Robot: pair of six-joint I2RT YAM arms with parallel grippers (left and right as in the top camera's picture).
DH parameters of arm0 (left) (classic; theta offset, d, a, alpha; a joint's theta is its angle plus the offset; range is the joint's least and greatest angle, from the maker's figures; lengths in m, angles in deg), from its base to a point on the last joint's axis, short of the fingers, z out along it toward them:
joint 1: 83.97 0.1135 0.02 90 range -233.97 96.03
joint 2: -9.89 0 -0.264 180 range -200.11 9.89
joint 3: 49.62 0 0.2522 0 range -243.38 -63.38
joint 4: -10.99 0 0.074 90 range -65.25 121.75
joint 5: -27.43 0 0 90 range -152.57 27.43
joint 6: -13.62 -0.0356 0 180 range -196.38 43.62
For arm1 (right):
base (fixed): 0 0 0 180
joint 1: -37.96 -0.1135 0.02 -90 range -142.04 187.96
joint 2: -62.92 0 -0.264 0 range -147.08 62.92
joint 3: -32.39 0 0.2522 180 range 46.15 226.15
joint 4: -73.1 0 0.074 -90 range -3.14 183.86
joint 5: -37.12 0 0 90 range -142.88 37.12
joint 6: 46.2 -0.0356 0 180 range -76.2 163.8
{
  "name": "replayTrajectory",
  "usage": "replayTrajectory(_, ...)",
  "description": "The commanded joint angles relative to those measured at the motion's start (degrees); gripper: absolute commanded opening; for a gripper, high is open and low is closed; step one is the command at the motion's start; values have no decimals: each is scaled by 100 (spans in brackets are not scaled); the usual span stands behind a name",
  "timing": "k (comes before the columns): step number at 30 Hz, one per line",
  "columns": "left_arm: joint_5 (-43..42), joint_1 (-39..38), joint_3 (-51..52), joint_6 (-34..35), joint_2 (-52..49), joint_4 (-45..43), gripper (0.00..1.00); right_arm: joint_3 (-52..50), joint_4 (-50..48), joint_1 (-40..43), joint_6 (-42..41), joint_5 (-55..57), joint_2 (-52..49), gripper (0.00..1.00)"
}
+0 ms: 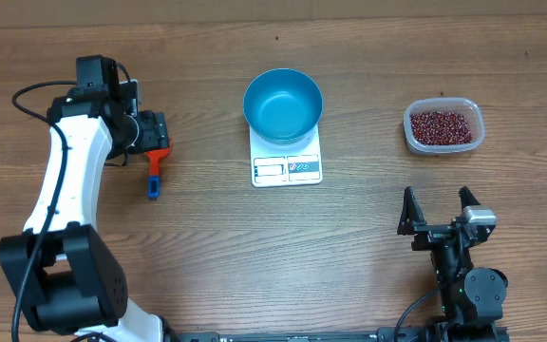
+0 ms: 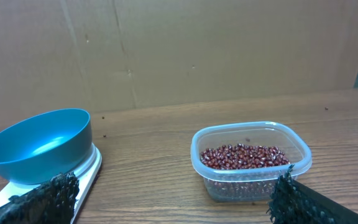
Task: Scoop item into bowl and weigh 150g on scale
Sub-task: 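Reach the left gripper to the red scoop and grasp it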
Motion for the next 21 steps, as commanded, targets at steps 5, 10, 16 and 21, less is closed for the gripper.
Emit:
replayTrajectory(5,391,133,-116,-144,-522,-562,69,-57,-39,-33,24,-11,46,100)
replayTrajectory(10,400,264,-116,-636,-769,-826,48,-57,-39,-33,24,-11,46,100)
replayTrajectory(16,551,319,-116,-800,-1182,-1191,36,-57,-39,-33,24,-11,46,100)
replayTrajectory(21,535,310,-116,-1054,-1550,-1290,32,-57,-39,-33,24,-11,46,100)
